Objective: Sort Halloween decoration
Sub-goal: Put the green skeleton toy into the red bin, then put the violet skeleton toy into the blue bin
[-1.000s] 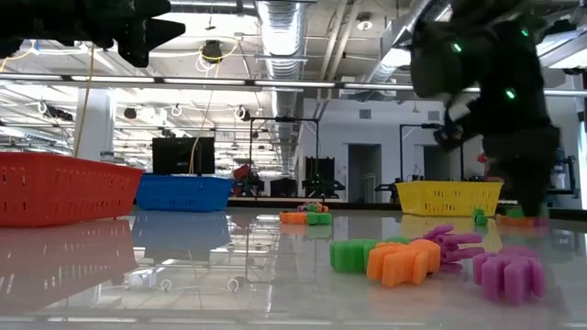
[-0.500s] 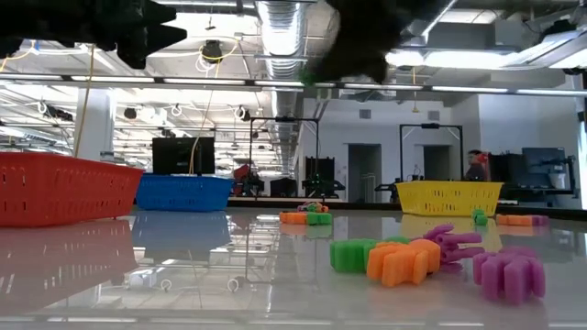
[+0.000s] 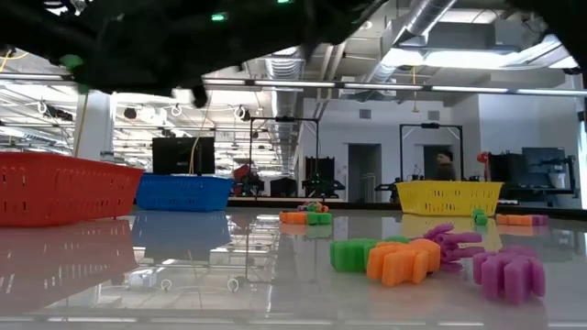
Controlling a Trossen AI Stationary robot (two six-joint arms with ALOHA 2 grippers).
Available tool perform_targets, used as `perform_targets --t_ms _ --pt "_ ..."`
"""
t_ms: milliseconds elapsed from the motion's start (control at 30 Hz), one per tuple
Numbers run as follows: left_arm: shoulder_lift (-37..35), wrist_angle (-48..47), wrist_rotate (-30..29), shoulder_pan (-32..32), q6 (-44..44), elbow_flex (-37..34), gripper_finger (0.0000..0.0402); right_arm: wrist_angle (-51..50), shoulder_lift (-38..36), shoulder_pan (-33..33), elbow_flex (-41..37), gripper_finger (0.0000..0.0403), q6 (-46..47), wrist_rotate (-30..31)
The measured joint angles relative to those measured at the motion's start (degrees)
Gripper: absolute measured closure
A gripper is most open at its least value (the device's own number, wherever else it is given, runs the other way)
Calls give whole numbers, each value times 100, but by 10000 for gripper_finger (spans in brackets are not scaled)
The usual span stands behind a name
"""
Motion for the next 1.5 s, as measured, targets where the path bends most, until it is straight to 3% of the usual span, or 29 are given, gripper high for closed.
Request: perform_targets --t_ms 133,433,833,1033,1267,1500 --pt "-380 -1102 258 -4 -588 206 175 -243 502 -119 726 347 -52 -60" --pt "-675 -1327 139 0 -640 207 175 -567 846 -508 1003 338 424 -92" --pt "-663 -1323 139 0 -538 207 175 -854 823 -726 1007 193 569 -942" --pt "-663 -1325 141 0 -581 207 175 -1446 497 -785 1010 169 556 -1120" --pt "-663 -1402 209 0 -645 207 175 -3694 -610 -875 1010 176 541 -1376" --pt "-663 -1421 242 0 -651 207 175 -7002 -1591 -500 1017 179 446 -1372"
